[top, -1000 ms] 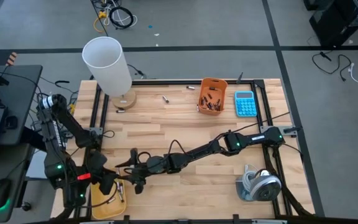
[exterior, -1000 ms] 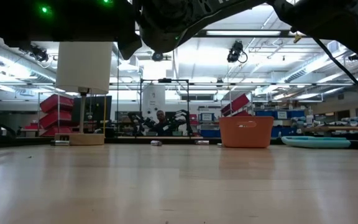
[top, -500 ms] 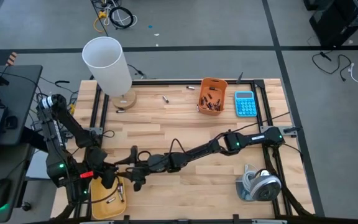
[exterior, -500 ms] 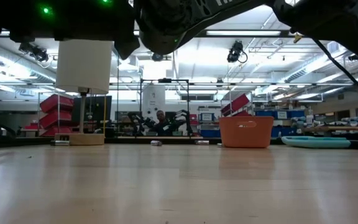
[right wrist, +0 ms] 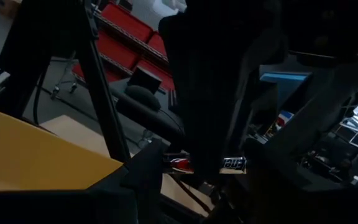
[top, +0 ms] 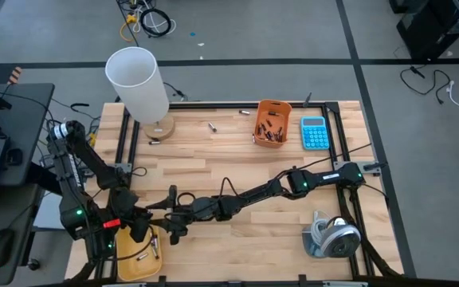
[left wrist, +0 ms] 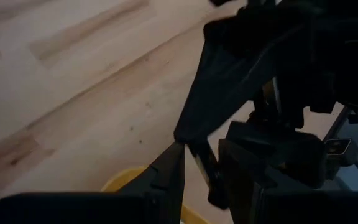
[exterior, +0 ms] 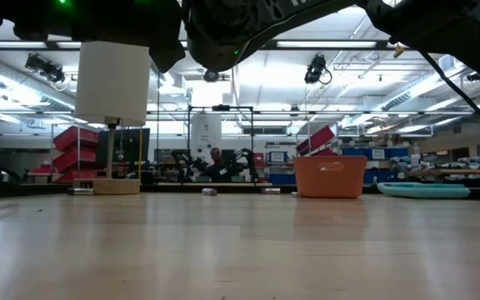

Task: Sort batteries
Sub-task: Put the silver battery into the yellow bin

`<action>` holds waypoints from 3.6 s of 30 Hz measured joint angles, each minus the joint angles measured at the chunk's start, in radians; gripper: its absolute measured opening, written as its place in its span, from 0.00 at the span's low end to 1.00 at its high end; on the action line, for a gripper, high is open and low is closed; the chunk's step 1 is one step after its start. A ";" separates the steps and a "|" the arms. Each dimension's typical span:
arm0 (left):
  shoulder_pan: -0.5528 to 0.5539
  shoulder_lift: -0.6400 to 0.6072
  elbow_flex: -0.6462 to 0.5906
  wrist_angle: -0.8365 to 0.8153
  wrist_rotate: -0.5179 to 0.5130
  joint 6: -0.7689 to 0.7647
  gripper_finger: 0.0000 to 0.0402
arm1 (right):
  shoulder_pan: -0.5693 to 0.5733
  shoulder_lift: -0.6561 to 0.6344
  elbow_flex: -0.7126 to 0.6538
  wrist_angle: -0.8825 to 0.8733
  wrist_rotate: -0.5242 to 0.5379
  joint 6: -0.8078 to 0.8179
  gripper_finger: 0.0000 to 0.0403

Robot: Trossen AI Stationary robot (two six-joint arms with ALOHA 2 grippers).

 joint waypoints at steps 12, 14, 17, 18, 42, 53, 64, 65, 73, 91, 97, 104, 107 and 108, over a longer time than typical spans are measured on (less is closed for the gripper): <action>0.000 0.000 0.000 -0.004 -0.039 0.012 0.24 | 0.001 0.000 0.000 0.004 -0.004 0.000 0.48; 0.000 0.000 0.000 -0.006 -0.039 0.011 0.22 | 0.001 0.000 0.000 0.004 -0.003 0.000 0.48; 0.000 0.000 0.000 -0.008 -0.037 0.008 0.18 | 0.001 0.000 0.000 0.004 -0.003 -0.003 0.48; 0.000 0.000 0.000 -0.009 -0.034 0.007 0.17 | 0.001 0.000 0.000 0.004 -0.003 -0.005 0.48; -0.002 0.000 0.036 -0.036 0.230 0.005 0.05 | 0.001 -0.002 0.000 -0.096 0.155 -0.051 0.55; -0.008 0.032 -0.012 0.262 0.596 0.037 0.11 | 0.009 -0.002 0.000 -0.151 0.159 -0.052 0.55; -0.008 0.086 -0.067 0.291 0.595 0.089 0.16 | 0.009 -0.002 0.000 -0.152 0.158 -0.052 0.55; -0.008 0.086 -0.069 0.291 0.595 0.089 0.16 | 0.009 -0.002 0.000 -0.152 0.158 -0.051 0.55; -0.008 0.085 -0.079 0.293 0.601 0.090 0.17 | 0.001 -0.002 0.000 -0.159 0.222 -0.051 0.54; 0.016 0.085 -0.078 0.264 0.468 0.191 0.17 | -0.050 -0.002 0.000 -0.103 0.737 -0.377 0.47; 0.020 0.085 -0.078 0.204 0.469 0.207 0.17 | -0.100 -0.002 0.000 -0.056 0.843 -0.501 0.43; 0.020 0.085 -0.078 0.157 0.469 0.207 0.17 | -0.152 -0.002 0.000 0.031 0.932 -0.663 0.43; 0.020 0.085 -0.078 0.151 0.469 0.207 0.17 | -0.171 -0.002 0.000 0.130 0.955 -0.765 0.43; 0.020 0.085 -0.078 0.147 0.469 0.207 0.17 | -0.177 -0.002 0.000 0.168 0.961 -0.801 0.42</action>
